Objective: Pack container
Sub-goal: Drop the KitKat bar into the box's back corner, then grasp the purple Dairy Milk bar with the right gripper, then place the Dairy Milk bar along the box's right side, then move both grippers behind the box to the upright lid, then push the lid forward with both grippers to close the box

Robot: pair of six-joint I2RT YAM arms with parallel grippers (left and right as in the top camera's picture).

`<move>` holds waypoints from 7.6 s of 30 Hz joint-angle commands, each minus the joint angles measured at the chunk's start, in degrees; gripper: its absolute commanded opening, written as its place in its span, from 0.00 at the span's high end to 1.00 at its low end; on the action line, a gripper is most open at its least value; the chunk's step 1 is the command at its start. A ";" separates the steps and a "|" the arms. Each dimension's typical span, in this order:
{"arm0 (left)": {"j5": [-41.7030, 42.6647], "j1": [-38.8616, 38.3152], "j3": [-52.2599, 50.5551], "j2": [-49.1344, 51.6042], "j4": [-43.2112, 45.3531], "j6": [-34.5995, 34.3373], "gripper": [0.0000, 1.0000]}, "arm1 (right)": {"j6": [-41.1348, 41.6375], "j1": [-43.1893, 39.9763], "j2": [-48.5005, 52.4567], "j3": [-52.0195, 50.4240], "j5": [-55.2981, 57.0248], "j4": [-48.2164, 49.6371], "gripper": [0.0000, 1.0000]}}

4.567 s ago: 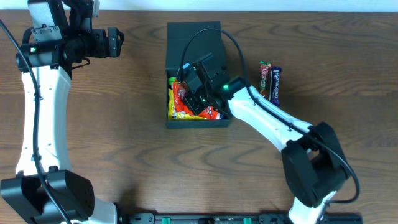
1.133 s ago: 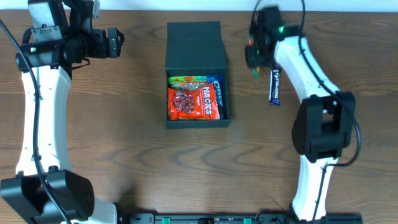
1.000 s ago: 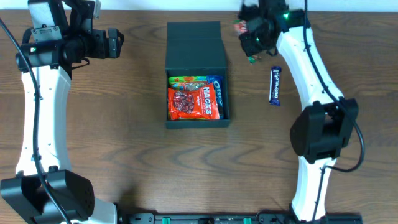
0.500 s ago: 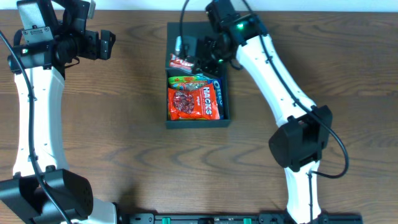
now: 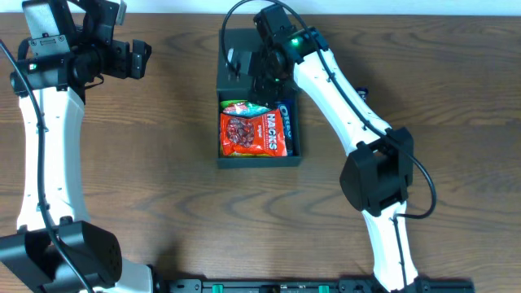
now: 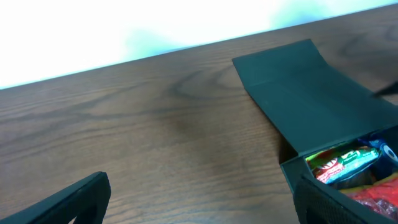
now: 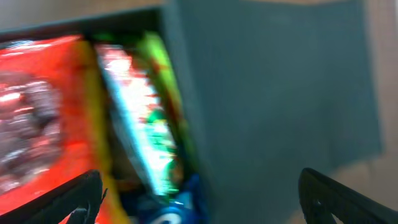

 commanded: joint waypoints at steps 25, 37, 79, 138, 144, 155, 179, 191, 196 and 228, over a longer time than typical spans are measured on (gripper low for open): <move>-0.11 0.20 0.85 -0.15 0.37 0.22 0.05 | 45.94 -25.38 -2.82 -15.45 5.97 -1.55 0.08; -0.11 0.11 0.85 -0.15 0.39 -2.03 0.05 | 47.67 -25.44 -2.45 -23.91 5.97 6.88 0.58; -0.13 0.11 0.85 -0.15 -0.26 -2.49 0.05 | 71.19 -5.84 -2.10 -6.73 -3.41 -12.68 0.85; 8.74 -3.10 0.74 1.36 -0.79 -6.36 0.04 | 43.17 -13.18 -7.23 -7.21 -14.12 -14.14 0.99; 10.62 -6.75 0.68 8.74 -2.99 -8.81 0.60 | 45.72 -19.08 -6.58 -8.33 -14.12 -0.50 0.99; 10.10 -11.78 0.68 24.00 8.37 -28.76 0.94 | 49.00 -21.35 -5.70 -20.72 -16.06 14.80 0.99; 9.01 -14.16 8.31 38.69 13.07 -47.10 0.94 | 61.61 -22.21 8.55 -19.43 -37.57 32.15 0.99; 11.58 -15.50 8.31 38.82 13.55 -46.90 0.94 | 64.81 -20.94 8.96 -19.43 -48.54 40.00 0.99; 15.21 -14.67 8.85 38.80 14.78 -45.83 0.95 | 63.58 -21.70 8.96 -18.91 -52.11 40.39 0.99; 19.80 -13.66 29.86 25.70 -17.42 -3.30 0.94 | 9.25 -22.38 7.89 26.43 -31.78 -29.14 0.99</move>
